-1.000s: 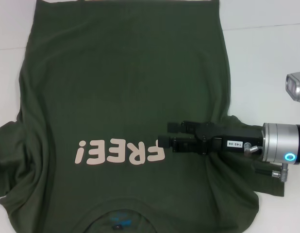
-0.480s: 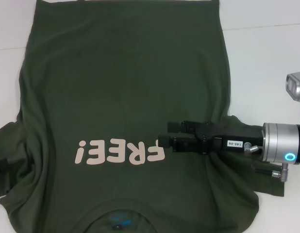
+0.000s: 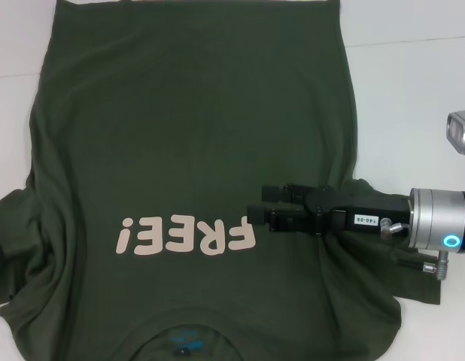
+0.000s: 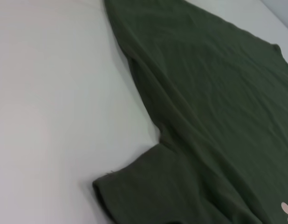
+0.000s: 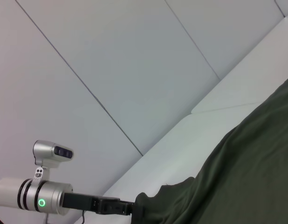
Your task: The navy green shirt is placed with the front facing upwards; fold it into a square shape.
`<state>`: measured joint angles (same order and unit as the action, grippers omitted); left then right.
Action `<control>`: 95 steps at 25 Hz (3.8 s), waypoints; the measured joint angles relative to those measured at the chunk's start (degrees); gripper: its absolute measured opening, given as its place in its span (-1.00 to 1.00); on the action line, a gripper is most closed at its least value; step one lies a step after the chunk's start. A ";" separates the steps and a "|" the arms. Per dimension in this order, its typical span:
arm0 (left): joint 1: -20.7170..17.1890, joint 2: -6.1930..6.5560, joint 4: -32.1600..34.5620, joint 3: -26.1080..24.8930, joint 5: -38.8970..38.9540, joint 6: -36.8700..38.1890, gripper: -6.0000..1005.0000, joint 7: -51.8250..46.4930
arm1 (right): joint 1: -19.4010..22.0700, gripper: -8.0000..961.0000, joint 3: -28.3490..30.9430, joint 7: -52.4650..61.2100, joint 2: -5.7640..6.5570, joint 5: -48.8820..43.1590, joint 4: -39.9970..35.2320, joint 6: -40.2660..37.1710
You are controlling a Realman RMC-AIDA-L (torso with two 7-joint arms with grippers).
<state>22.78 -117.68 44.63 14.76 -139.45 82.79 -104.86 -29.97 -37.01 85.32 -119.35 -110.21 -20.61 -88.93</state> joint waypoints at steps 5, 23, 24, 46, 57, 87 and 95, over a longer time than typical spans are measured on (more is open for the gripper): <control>0.30 -0.05 0.10 1.00 -0.10 -0.01 -0.11 -0.55 | 0.07 0.90 0.11 -0.12 0.01 0.00 -0.04 -0.01; 2.00 0.28 1.21 0.89 0.42 2.84 -0.92 -6.11 | 0.18 0.90 0.74 -0.29 -0.07 0.00 -0.05 0.34; 2.19 0.27 1.27 0.81 0.64 3.46 -0.93 -6.54 | 0.18 0.90 0.76 -0.29 -0.07 0.00 -0.05 0.37; 4.04 0.78 3.18 0.56 9.41 12.57 -0.95 -9.76 | 0.62 0.90 0.80 -0.12 -0.17 0.00 -0.01 -0.09; 4.23 1.46 7.36 0.79 8.89 11.26 -0.95 -9.94 | 0.62 0.90 0.80 0.07 -0.17 0.00 0.04 -0.11; 8.31 1.43 1.14 1.32 12.27 16.17 -0.95 -14.86 | 0.59 0.90 0.80 -0.14 -0.17 0.00 0.04 -0.07; 8.29 0.93 -0.51 1.94 12.17 11.21 -0.95 -13.43 | 0.62 0.90 0.80 0.09 -0.17 0.00 0.04 -0.17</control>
<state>31.07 -116.76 44.12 16.70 -127.28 94.00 -118.29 -29.35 -36.21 85.41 -119.52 -110.21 -20.56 -89.10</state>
